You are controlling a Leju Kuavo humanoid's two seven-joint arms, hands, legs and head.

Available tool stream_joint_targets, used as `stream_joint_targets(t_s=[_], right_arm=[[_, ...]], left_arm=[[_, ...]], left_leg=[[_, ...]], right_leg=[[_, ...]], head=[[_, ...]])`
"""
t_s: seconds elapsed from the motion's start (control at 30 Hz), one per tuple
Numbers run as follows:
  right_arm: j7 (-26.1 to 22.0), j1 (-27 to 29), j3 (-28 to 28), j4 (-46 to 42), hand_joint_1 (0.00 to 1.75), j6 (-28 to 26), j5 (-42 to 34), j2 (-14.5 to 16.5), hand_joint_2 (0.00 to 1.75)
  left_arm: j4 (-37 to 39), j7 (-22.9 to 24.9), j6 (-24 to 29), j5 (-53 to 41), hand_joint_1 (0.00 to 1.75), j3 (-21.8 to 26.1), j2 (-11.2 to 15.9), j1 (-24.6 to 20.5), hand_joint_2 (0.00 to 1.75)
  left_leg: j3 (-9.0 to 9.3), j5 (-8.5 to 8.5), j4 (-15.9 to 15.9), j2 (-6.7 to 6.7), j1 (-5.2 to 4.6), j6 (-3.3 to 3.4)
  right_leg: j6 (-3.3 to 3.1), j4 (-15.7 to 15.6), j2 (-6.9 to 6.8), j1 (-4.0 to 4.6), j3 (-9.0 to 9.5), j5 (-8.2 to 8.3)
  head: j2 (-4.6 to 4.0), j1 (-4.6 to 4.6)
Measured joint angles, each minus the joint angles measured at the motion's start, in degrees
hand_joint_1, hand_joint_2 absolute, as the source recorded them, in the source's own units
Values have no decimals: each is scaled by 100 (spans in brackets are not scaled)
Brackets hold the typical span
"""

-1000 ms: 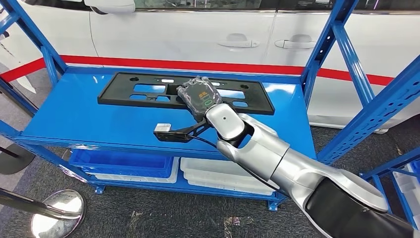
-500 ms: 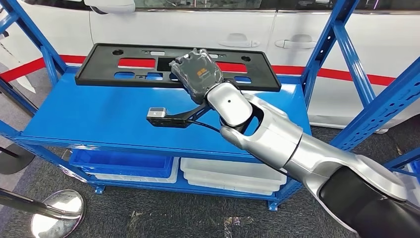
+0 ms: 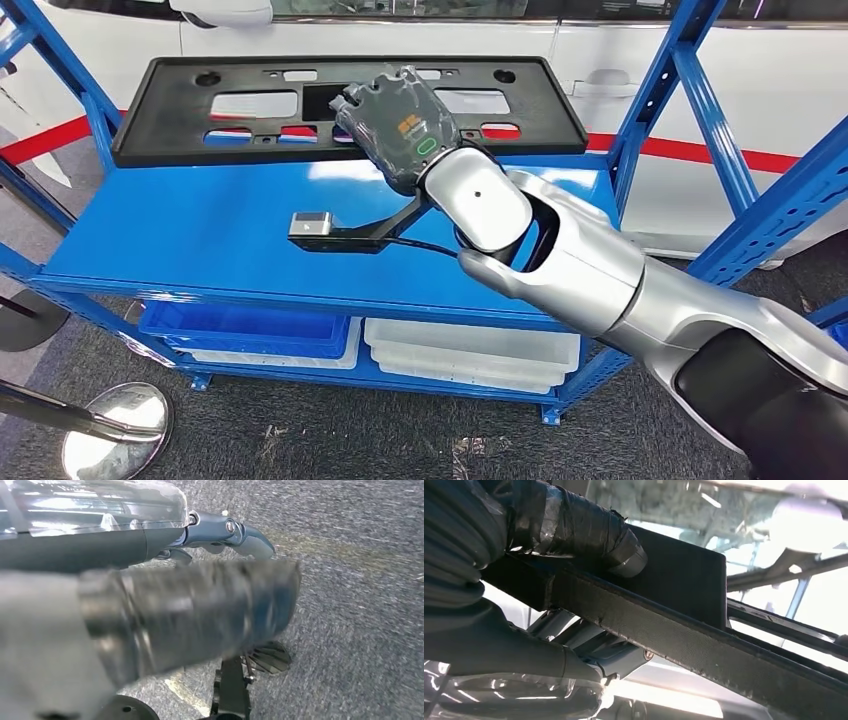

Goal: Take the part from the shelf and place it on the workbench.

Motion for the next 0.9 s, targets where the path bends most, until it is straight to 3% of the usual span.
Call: stream_joint_targets(t_s=[0.37,0.9], right_arm=[[-202,-125,37,-1016,175,390,280,-70,175],[-328,-181,651,-1791,175,531,299,-60,175]], left_arm=[[0,-66,-49,-4,0,1,-20,1,175],[0,-54,-24,-56,0,-1,-24,-2,175]], left_leg=[[-9,0,1,1,0,0],[-13,-4,1,-1,0,4]], right_leg=[[0,-6,-1,0,0,0],[1,-11,-3,0,1,-1]], head=[[0,3],[0,1]])
